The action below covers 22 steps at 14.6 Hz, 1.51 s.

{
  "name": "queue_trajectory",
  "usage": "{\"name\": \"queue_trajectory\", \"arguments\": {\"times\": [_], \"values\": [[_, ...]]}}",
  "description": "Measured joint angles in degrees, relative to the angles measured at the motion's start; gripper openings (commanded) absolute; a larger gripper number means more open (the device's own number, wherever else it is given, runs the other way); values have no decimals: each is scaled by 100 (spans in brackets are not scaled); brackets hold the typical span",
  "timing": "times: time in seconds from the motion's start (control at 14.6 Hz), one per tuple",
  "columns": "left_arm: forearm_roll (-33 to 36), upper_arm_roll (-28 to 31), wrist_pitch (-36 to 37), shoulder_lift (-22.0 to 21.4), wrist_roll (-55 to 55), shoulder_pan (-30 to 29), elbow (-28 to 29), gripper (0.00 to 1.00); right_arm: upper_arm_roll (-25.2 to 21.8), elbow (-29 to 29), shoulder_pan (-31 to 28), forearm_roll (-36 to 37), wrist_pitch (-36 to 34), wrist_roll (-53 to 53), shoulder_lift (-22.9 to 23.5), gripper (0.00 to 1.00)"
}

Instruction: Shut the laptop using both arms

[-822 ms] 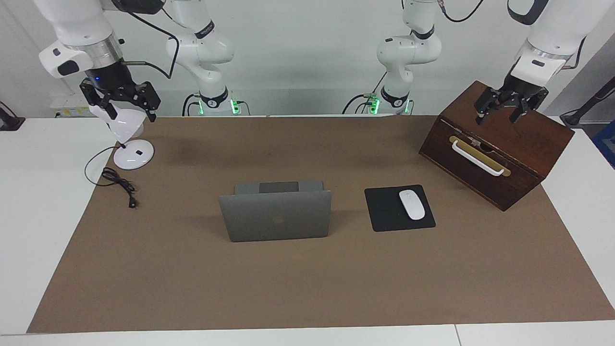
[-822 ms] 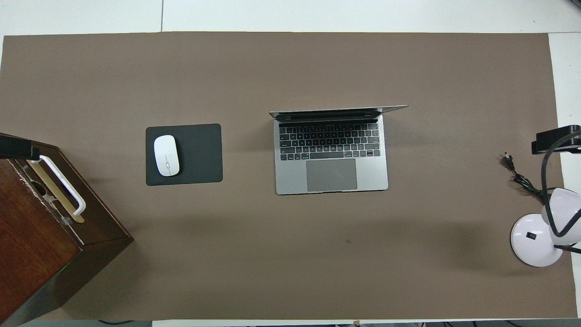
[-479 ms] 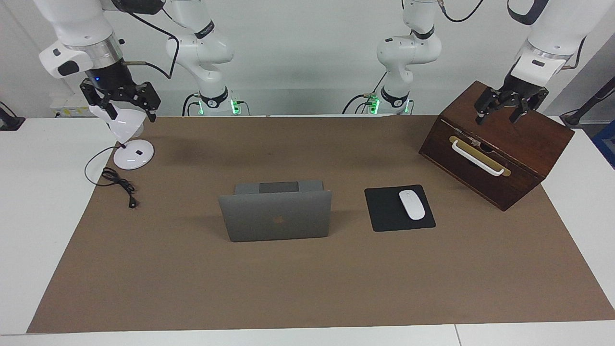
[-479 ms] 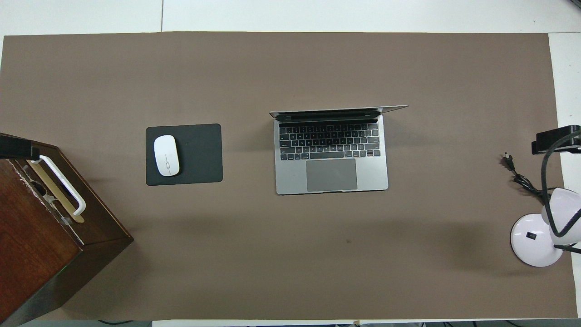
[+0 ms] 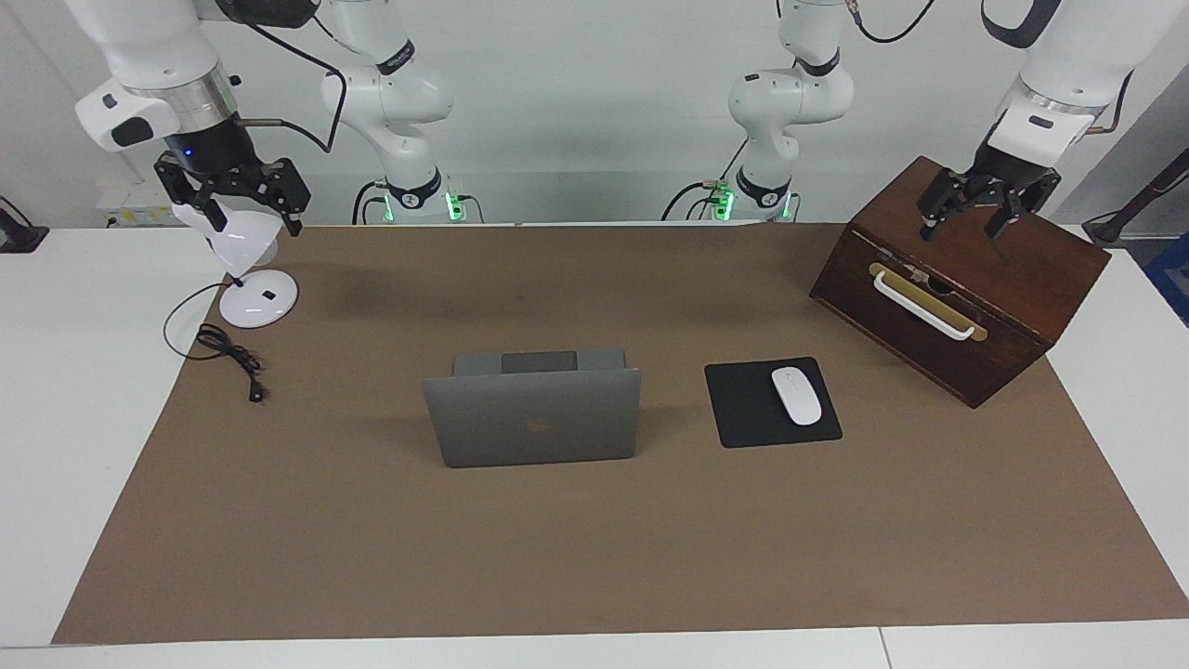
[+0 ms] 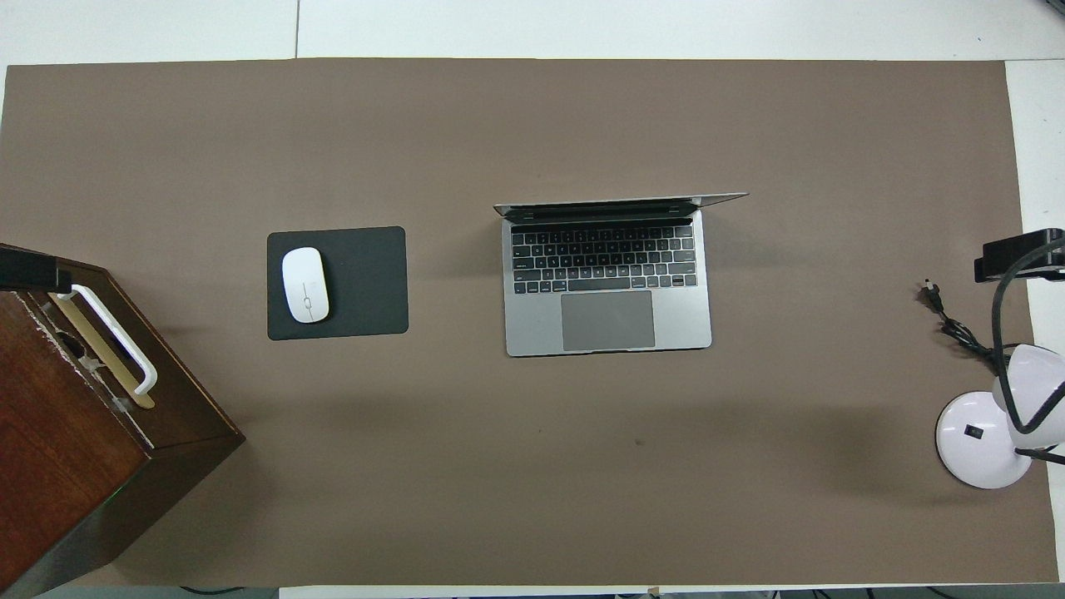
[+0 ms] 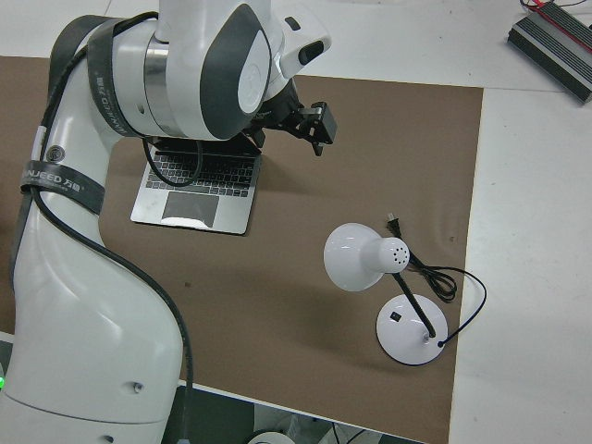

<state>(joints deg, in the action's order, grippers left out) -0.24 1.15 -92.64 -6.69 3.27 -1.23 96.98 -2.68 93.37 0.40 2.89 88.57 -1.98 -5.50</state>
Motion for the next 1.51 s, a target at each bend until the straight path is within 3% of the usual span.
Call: {"name": "queue_trajectory", "arguments": {"times": [1.3,1.37,1.44,1.51], "values": [[0,4,-21,0,-3,-1,0,100,-11,10,-4,0,160,0,0,100],[0,4,-22,0,-3,-1,0,91,-15,10,-5,0,160,0,0,100],[0,4,-24,0,-3,-1,0,71,-17,10,-5,0,160,0,0,100],[0,4,-26,0,-3,-1,1,45,-17,10,-5,0,160,0,0,100]]}}
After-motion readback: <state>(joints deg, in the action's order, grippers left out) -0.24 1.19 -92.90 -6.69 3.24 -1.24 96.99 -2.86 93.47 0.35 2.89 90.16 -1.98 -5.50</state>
